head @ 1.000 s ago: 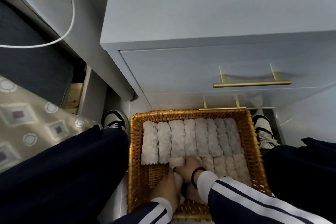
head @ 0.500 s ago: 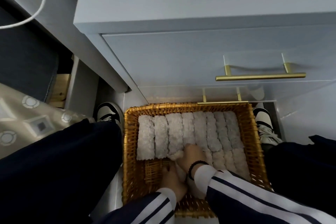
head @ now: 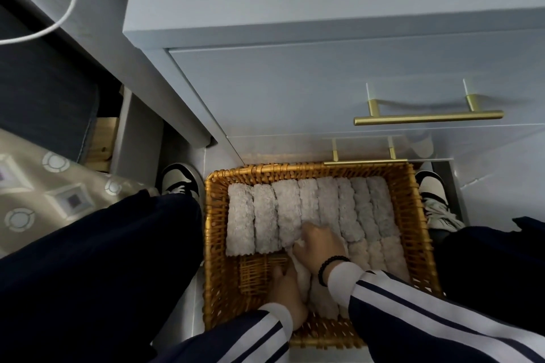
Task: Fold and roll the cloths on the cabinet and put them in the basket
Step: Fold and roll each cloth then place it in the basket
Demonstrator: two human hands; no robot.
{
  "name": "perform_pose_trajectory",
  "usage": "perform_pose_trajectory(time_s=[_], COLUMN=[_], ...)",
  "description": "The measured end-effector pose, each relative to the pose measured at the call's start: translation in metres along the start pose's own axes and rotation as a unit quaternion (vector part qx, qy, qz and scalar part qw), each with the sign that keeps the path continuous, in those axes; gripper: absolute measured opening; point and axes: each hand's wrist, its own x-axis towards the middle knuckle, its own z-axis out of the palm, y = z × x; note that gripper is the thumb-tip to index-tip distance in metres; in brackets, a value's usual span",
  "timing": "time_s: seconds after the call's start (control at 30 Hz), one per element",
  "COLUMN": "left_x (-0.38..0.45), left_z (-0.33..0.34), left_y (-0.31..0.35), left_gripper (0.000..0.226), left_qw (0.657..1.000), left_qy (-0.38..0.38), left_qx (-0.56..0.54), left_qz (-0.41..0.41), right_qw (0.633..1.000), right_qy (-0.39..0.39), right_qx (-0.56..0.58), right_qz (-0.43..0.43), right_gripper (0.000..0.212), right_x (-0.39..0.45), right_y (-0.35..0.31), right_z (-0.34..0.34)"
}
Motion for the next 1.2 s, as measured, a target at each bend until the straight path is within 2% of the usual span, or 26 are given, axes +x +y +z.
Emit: perform_pose_trajectory(time_s=[0.1, 0.23, 0.37, 0.47, 0.6, 0.7, 0.8, 0.93, 1.03, 1.2], left_x=[0.007, 0.009, 0.009, 0.014, 0.014, 0.018, 0.021, 0.018, 0.016, 0.017], left_z=[0.0, 0.008, 0.011, 0.01, 0.001, -0.006, -0.011, -0.01, -0.001, 0.002], left_y=[0.001, 0.006, 0.009, -0.002, -0.016, -0.024, -0.025, -0.021, -0.014, -0.007], left_gripper=[0.073, 0.073, 0.084, 0.069, 0.046, 0.04, 0.032, 0.028, 0.014, 0.03], left_qw=[0.999, 1.0, 0.995, 0.993, 0.998, 0.993, 0.992, 0.999, 0.999, 0.997], left_qy=[-0.018, -0.015, -0.026, 0.037, 0.021, 0.056, 0.058, 0.026, 0.004, -0.032], left_qx=[0.029, -0.001, -0.028, -0.023, -0.028, -0.082, -0.079, -0.021, 0.033, 0.061], left_qz=[-0.013, -0.024, -0.096, -0.113, -0.053, -0.063, -0.076, -0.043, -0.012, -0.03], right_qw=[0.999, 0.999, 0.999, 0.997, 0.992, 0.991, 0.993, 0.994, 0.995, 0.997], right_qy=[0.027, 0.034, -0.008, -0.063, -0.119, -0.125, -0.102, -0.081, -0.07, -0.066], right_qx=[0.015, 0.009, -0.012, -0.008, 0.012, 0.036, 0.06, 0.064, 0.065, 0.047], right_qz=[-0.008, -0.04, -0.038, -0.032, -0.043, -0.037, -0.026, -0.019, -0.005, -0.016], right_gripper=[0.016, 0.016, 0.016, 0.016, 0.019, 0.016, 0.01, 0.014, 0.013, 0.013], right_x=[-0.003, 0.0, 0.009, 0.014, 0.019, 0.02, 0.019, 0.019, 0.021, 0.022], right_y=[0.002, 0.002, -0.004, -0.007, -0.002, 0.0, -0.001, -0.003, -0.003, -0.002], right_z=[0.003, 0.005, 0.003, -0.004, -0.01, -0.011, -0.007, -0.002, -0.003, -0.006])
